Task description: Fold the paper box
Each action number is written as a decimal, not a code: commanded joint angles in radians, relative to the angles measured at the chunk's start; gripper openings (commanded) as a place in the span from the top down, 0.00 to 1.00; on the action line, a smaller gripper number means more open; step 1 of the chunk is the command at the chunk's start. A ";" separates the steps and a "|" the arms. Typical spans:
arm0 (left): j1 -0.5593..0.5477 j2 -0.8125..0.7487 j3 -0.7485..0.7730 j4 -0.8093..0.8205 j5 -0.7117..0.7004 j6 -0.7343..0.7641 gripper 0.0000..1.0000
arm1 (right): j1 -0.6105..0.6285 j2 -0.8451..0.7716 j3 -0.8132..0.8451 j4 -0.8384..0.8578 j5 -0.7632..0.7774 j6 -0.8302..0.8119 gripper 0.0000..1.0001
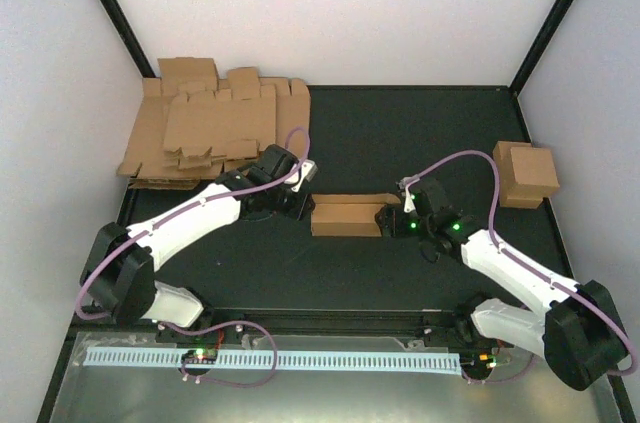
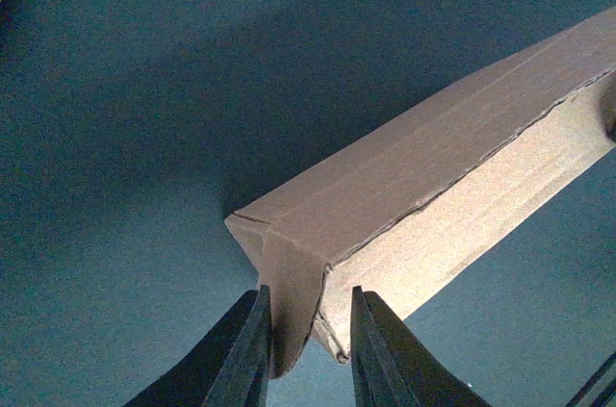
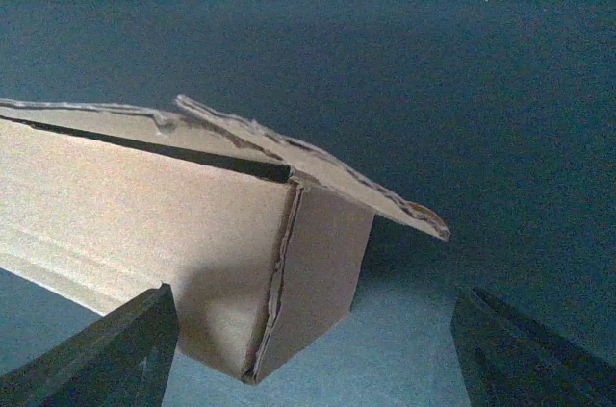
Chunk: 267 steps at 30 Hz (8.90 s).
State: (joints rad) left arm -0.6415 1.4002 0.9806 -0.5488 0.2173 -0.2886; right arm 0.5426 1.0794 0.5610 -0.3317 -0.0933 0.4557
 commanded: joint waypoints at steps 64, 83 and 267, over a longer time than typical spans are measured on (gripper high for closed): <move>0.002 -0.007 -0.144 0.134 0.127 -0.367 0.93 | 0.010 -0.023 -0.074 0.119 -0.097 0.049 0.34; -0.035 0.008 -0.062 -0.032 -0.016 -0.263 0.97 | 0.010 -0.027 -0.051 0.092 -0.071 0.031 0.34; -0.137 -0.098 -0.182 0.080 -0.245 -0.323 0.36 | 0.189 0.131 0.222 -0.178 0.079 -0.059 0.85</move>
State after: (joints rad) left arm -0.7738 1.3014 0.8169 -0.5198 -0.0338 -0.5873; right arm 0.7242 1.2064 0.7521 -0.5091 -0.0032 0.3805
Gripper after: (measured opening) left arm 0.622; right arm 0.153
